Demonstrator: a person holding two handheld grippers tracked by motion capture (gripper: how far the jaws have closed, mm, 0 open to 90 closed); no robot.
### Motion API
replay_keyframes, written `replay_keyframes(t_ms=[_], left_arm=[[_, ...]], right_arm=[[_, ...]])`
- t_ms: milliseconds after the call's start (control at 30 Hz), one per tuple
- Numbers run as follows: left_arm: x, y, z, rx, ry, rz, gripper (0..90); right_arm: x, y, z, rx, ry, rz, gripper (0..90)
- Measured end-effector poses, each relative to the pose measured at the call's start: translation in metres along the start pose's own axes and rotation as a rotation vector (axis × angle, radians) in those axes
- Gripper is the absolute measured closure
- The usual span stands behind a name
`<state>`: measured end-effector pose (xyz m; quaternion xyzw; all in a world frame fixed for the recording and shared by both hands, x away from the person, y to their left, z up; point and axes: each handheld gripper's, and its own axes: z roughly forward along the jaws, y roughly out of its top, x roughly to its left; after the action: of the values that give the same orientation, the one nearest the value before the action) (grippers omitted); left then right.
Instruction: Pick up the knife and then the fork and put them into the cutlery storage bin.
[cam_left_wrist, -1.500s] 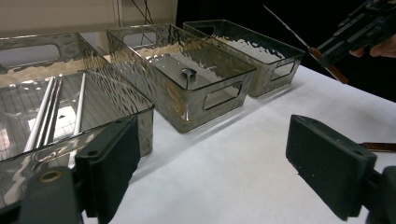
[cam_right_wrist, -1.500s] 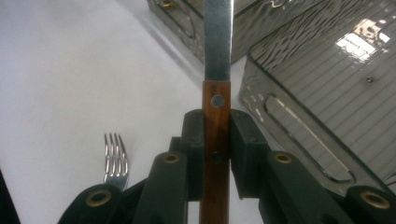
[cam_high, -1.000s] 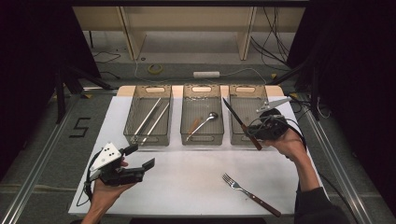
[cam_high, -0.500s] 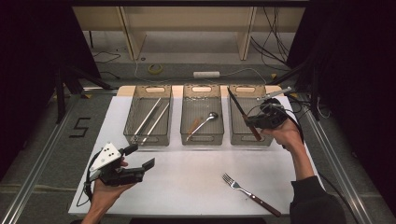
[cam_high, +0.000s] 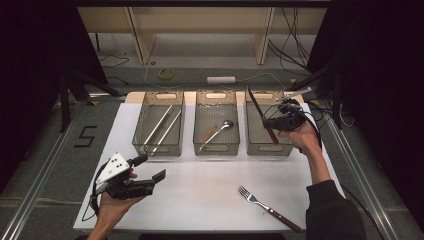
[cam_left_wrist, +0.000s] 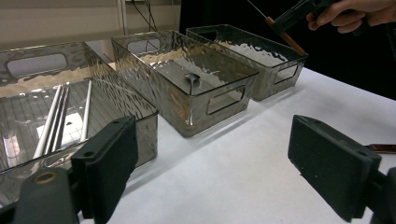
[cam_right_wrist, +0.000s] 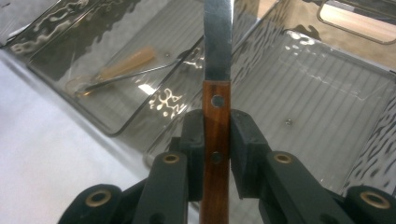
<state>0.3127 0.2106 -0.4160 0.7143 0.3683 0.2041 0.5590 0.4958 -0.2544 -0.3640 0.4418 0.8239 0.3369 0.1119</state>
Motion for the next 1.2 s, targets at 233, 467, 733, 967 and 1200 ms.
replay_keyframes(t_ms=[233,467,733,967,1200], left_arm=[[0.0,0.0,0.0,0.005,-0.002,0.005,15.7],[0.0,0.0,0.0,0.002,0.0,0.005,15.8],[0.0,0.0,0.0,0.002,-0.001,0.005,15.7],[0.0,0.0,0.0,0.004,0.0,0.007,15.7],[0.0,0.0,-0.001,0.001,0.003,0.01,15.7]], right_arm=[[-0.004,0.005,0.006,-0.008,-0.025,0.033,77.3],[-0.009,0.01,0.012,-0.013,-0.046,0.07,77.3],[-0.016,0.009,0.022,-0.005,-0.062,0.113,77.3],[-0.017,0.01,0.028,-0.002,-0.08,0.135,77.3],[-0.014,0.009,0.035,0.004,-0.092,0.141,77.2]])
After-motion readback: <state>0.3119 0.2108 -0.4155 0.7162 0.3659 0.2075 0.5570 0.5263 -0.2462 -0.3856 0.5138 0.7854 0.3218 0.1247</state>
